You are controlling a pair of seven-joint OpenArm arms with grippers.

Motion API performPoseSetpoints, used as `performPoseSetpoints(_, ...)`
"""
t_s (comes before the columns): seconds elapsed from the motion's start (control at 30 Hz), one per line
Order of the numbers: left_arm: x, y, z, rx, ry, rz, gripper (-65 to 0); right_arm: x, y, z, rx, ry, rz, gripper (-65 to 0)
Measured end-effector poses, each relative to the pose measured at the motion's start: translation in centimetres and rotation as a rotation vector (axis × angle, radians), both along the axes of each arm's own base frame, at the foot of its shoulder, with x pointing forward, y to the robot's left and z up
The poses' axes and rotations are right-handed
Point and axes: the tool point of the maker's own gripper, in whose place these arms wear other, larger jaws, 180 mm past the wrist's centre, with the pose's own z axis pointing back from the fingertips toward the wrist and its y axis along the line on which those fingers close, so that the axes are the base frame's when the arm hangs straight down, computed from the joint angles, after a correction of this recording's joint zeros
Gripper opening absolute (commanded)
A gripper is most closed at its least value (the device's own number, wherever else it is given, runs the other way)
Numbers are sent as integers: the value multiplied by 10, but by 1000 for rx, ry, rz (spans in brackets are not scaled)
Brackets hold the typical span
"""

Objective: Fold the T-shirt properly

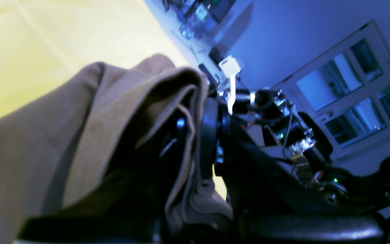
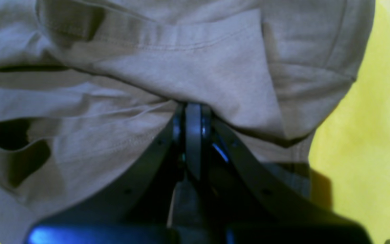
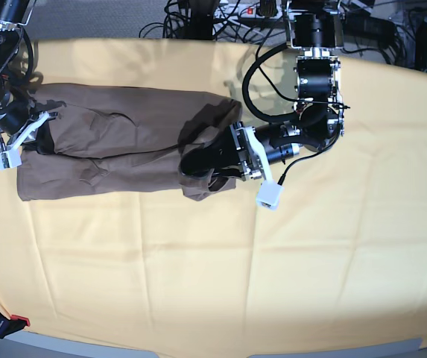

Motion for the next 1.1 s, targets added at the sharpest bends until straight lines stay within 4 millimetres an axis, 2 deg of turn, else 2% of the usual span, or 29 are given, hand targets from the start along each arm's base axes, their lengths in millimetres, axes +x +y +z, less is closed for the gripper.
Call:
performPoseSetpoints(0.1,-5,-11,-1,8,0,-33,-646,0,0,0,0,0,0,-650)
performPoseSetpoints(0.13,-8,-15,-1,10,-1,-49,-573,0,0,0,0,0,0,-650)
performPoseSetpoints(0.23,-20,-32,-1,13,-5,-113,-293,1,1,1,12,-5,-1,-650)
performPoseSetpoints(0.27,-25,-38,-1,14,-6,-139,-245,0,3,1,22,0,0,-650)
performPoseSetpoints(0.3,-30,-45,-1,17,-8,-165,-233,-1,4,1,29,5,1,-650)
performPoseSetpoints(0.43,-42,-62,2,9,-18,-223,-234,-1,5,1,38,4,1,-650)
performPoseSetpoints(0.57,-28,-58,16,-61,-31,-148,-247,0,5,2,37,4,1,-650)
performPoseSetpoints(0.6,-23,-55,18,-70,-33,-128,-296,-1,4,2,37,4,1,-650)
performPoseSetpoints(0.63,-20,-52,18,-74,-34,-114,-385,-1,5,1,38,4,1,-650)
performPoseSetpoints(0.7,-11,-44,21,-89,-34,-69,-632,-1,5,1,38,4,1,-650)
performPoseSetpoints(0.77,-2,-34,19,-78,-34,-23,-650,0,5,3,45,3,2,-650)
performPoseSetpoints(0.87,9,-17,2,10,-30,45,-650,7,2,12,58,-15,6,-650)
performPoseSetpoints(0.97,18,2,-13,94,-23,101,-650,26,-1,30,50,-66,10,-650)
performPoseSetpoints(1.0,21,9,-17,113,-21,117,-650,34,-3,39,44,-92,11,-607)
performPoseSetpoints(1.1,26,32,-23,155,-20,153,-650,51,-9,59,25,-141,13,-311)
